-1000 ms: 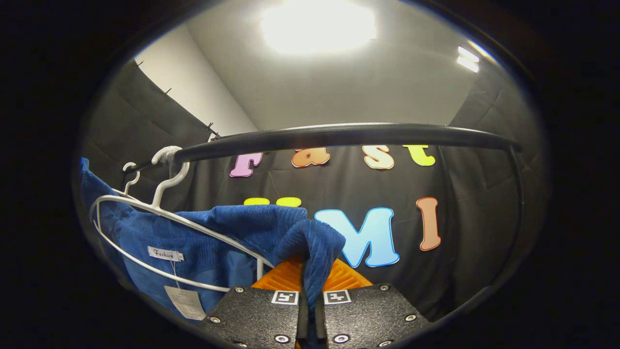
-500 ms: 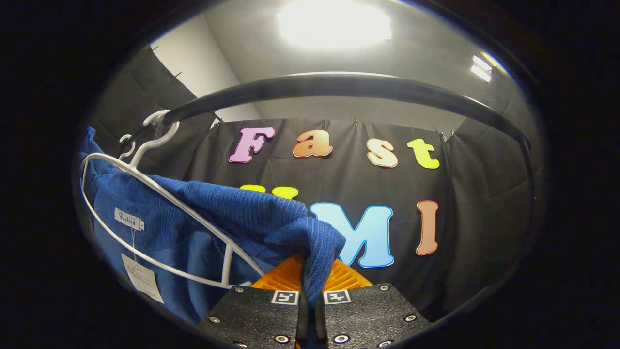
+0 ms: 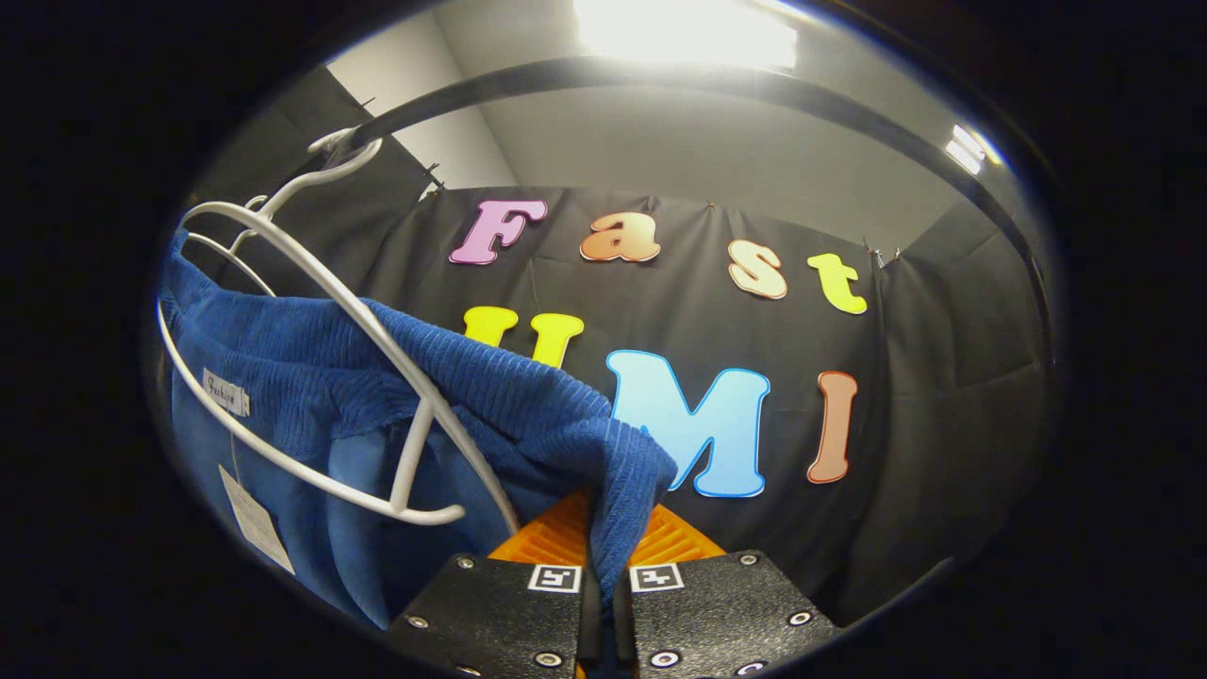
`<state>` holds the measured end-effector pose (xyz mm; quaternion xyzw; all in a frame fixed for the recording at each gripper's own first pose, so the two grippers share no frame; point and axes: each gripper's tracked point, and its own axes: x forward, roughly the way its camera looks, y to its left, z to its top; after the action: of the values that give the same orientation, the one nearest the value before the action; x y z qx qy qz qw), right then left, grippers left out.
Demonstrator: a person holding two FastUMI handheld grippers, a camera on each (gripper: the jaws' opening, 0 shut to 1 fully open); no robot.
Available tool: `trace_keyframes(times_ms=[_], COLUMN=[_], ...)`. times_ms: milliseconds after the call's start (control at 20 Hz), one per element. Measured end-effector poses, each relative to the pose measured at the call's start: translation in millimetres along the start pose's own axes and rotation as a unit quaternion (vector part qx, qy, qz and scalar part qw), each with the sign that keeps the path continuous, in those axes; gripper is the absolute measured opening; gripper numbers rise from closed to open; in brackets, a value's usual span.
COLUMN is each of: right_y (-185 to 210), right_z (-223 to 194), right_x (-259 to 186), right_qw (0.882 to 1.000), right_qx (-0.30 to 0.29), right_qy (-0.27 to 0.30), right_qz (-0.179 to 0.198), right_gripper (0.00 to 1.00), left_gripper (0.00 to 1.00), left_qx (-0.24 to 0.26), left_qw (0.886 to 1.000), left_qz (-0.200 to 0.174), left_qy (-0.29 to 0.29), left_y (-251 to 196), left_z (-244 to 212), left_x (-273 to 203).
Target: Grasp the clothes on the hanger with both hands and then place them into the laundry hamper below.
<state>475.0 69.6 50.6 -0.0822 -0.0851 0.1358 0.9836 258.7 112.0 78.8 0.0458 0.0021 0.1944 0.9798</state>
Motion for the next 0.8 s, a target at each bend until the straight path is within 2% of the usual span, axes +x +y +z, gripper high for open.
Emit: trace_keyframes(times_ms=[100,150,200,450,600,650,750,800], right_y=[-1.4,-4.9,-9.5,-17.0,-12.1,-10.7,-6.1,-4.4], right_z=[-5.4,-8.0,-12.9,-62.6,-86.0,-93.4,-104.2,-107.9], right_x=[1.8,9.2,13.0,9.8,-4.0,-10.1,-22.2,-27.0], right_qw=[1.0,1.0,1.0,0.997,0.995,0.995,0.993,0.993], right_qx=[0.006,0.009,0.01,0.035,0.03,0.029,0.026,0.026], right_qy=[0.005,0.007,0.013,0.073,0.095,0.1,0.112,0.115], right_qz=[0.002,-0.003,-0.011,-0.011,0.0,0.003,0.009,0.014], right_gripper=[0.05,0.05,0.05,0.05,0.05,0.05,0.05,0.05], left_gripper=[0.06,0.01,0.01,0.01,0.01,0.06,0.06,0.01], left_qx=[-0.007,-0.014,-0.021,-0.028,-0.027,-0.028,-0.028,-0.027], left_qw=[1.0,1.0,1.0,0.998,0.998,0.998,0.997,0.997], left_qz=[-0.003,-0.006,-0.012,-0.032,-0.037,-0.036,-0.033,-0.03], left_qy=[0.011,0.014,0.016,0.037,0.049,0.054,0.063,0.066], left_y=[0.1,-1.9,-5.0,-22.8,-32.5,-36.5,-33.9,-31.8], left_z=[-8.9,-11.6,-14.2,-38.8,-56.4,-61.2,-73.0,-78.1], left_x=[2.5,5.7,8.0,6.1,8.7,8.2,0.6,-4.7])
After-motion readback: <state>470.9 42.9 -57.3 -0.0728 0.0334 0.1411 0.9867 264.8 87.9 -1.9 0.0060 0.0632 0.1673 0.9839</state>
